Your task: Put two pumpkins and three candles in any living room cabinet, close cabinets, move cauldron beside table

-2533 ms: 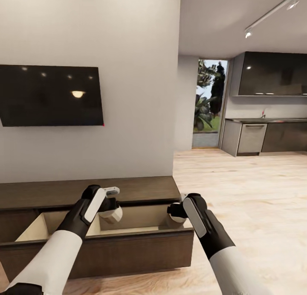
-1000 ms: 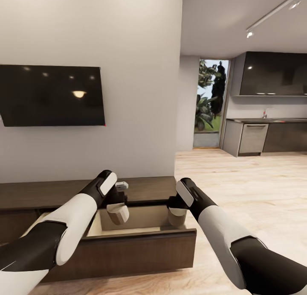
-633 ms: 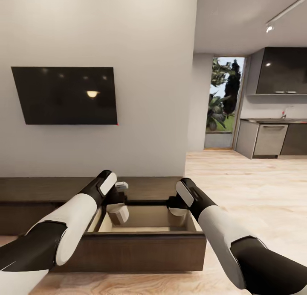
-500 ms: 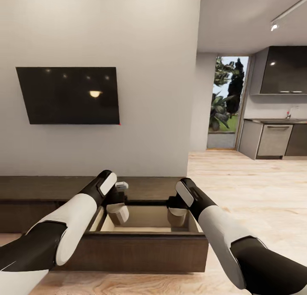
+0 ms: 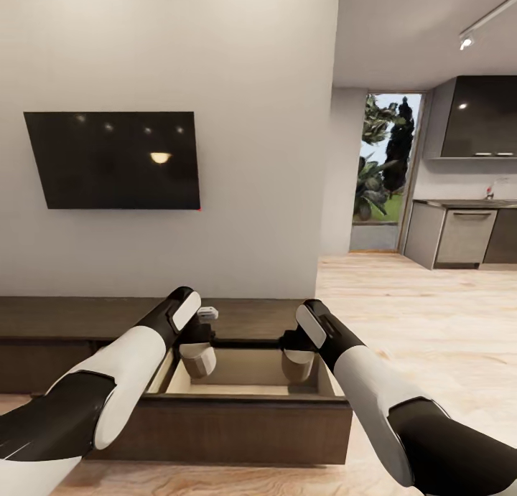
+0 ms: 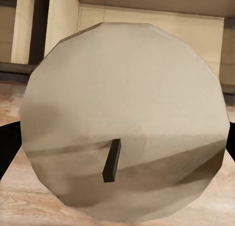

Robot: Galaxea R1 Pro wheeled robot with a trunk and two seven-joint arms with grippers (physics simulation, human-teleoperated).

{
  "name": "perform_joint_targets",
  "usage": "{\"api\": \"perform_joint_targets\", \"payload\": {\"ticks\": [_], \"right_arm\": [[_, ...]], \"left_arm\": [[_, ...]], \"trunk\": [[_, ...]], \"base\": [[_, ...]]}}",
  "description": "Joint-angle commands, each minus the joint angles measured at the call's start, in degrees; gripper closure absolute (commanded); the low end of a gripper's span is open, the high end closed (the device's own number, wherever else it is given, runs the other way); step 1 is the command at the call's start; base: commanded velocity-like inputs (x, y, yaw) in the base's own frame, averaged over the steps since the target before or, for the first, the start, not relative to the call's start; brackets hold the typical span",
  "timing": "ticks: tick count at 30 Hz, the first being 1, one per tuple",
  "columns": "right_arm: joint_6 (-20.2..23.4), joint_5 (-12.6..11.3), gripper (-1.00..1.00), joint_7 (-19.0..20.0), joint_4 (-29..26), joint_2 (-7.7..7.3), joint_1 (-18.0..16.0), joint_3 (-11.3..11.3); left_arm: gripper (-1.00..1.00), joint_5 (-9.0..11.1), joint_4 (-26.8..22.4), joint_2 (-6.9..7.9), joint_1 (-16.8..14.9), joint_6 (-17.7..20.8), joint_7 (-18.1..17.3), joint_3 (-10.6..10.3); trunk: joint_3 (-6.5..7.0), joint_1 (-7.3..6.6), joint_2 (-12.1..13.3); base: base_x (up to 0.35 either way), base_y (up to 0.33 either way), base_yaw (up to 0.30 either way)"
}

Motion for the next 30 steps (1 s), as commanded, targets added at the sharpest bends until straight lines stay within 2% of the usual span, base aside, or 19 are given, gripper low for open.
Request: {"api": "perform_joint_targets", "payload": {"ticks": [1, 30], "right_arm": [[0.1, -0.5, 1.00, -0.6, 0.0, 0.00, 0.0, 0.2], [0.1, -0.5, 1.00, -0.3, 0.0, 0.00, 0.1, 0.1]], "left_arm": [[1.00, 0.6, -0.1, 0.04, 0.0, 0.2, 0.4, -0.4], [1.00, 0.6, 0.0, 0.00, 0.0, 0.2, 0.4, -0.6]], "trunk": [[-0.07, 0.01, 0.0], [-0.07, 0.01, 0.0]], "base": [[0.168, -0.007, 0.000], [0.114, -0.001, 0.000]]}}
